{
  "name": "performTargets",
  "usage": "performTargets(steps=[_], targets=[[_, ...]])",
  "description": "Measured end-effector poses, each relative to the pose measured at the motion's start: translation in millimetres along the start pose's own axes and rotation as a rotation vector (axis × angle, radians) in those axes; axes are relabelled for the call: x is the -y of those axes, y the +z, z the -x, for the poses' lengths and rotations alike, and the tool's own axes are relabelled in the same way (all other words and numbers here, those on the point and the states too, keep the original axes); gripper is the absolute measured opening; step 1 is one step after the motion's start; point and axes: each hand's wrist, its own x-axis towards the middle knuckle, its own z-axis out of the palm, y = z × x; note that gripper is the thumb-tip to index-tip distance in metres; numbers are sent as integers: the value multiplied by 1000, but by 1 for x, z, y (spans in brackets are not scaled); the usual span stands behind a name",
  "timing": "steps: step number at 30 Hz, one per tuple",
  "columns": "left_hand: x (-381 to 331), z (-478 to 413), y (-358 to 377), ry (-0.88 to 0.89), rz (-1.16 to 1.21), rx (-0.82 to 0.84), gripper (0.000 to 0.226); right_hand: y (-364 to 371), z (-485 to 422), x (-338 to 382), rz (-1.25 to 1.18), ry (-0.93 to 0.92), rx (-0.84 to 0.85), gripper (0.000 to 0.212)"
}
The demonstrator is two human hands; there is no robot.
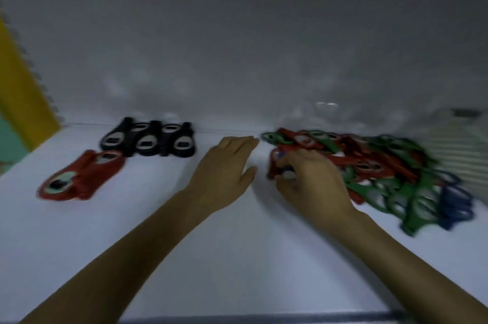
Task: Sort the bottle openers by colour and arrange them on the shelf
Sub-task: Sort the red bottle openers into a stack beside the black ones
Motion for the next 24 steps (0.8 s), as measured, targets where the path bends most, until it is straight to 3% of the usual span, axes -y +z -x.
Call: performTargets(steps=[5, 9, 11, 13, 16, 19, 21, 24], targets=[[-53, -36, 45, 32, 294, -5, 47, -15, 18, -64, 41, 174, -85, 27], [-59, -39, 54, 7, 450, -162, 23, -2, 7, -79, 52, 166, -88, 42], [-53, -35, 54, -53, 593, -229, 20, 6, -4, -80, 94, 161, -55, 49], [-49, -31, 50, -165, 803, -219, 22, 12, -10, -80, 123, 131, -42, 42], [-49, -31, 47, -273, 983, -178, 18, 15, -10, -79, 60, 57, -125, 24], [-51, -33, 41, -383, 1158, -67, 16, 11, -6, -75, -14, -22, -382, 17], [-55, -34, 38, -492, 1316, 138, 45, 11, -3, -69, -87, -148, -537, 21], [-58, -34, 36, -612, 1527, 319, 64, 18, 3, -56, -174, -397, -433, 22]])
